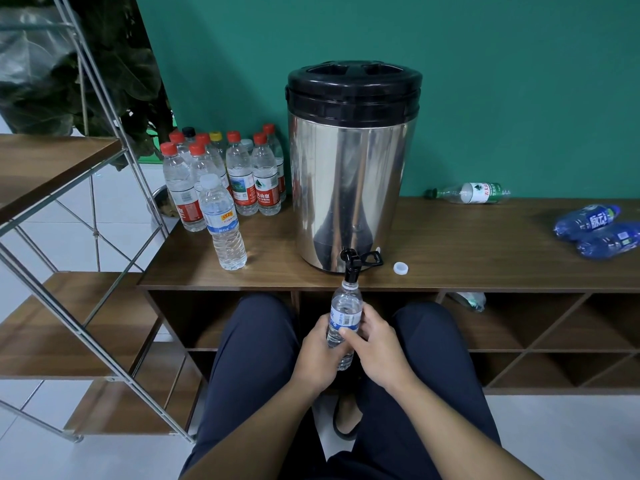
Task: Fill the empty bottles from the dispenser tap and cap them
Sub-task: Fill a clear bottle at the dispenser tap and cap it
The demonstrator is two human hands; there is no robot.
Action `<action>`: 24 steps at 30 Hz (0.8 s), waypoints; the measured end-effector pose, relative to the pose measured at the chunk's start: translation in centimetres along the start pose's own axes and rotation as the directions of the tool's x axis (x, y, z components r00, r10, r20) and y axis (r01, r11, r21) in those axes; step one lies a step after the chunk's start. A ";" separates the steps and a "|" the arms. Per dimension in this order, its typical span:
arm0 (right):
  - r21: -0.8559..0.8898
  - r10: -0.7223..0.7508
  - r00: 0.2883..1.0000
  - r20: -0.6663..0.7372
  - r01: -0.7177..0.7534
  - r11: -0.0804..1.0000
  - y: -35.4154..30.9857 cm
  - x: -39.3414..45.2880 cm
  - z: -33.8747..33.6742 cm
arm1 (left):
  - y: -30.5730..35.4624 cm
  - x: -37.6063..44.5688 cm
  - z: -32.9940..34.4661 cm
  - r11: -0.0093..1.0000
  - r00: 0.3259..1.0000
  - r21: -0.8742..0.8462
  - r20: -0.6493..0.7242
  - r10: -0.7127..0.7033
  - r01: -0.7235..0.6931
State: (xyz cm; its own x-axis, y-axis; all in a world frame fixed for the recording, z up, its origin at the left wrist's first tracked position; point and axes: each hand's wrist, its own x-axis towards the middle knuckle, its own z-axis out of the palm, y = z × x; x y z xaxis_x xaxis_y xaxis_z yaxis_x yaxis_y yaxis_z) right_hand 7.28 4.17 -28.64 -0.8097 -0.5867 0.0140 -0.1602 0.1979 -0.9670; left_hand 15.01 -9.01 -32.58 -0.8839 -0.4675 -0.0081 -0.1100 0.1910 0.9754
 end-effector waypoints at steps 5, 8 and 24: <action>0.012 0.005 1.000 0.000 -0.005 1.000 -0.2 -0.1 0.0 | -0.1 0.1 0.1 1.000 1.000 -0.002 -0.009 -0.003 0.003; 0.004 -0.005 1.000 0.001 0.005 1.000 -0.4 -0.2 0.0 | -0.1 0.1 0.1 1.000 1.000 0.004 -0.009 0.004 -0.004; 0.004 -0.004 1.000 -0.005 0.004 1.000 -0.5 -0.2 0.1 | -0.1 0.2 0.2 1.000 0.999 -0.001 -0.030 0.013 -0.013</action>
State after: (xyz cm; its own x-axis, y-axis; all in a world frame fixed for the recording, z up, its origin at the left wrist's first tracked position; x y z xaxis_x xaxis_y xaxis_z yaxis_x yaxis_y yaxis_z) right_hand 7.57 4.16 -28.22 -0.8117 -0.5837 0.0196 -0.1615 0.1922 -0.9680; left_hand 14.73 -8.97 -32.73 -0.8710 -0.4911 0.0108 -0.0985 0.1961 0.9756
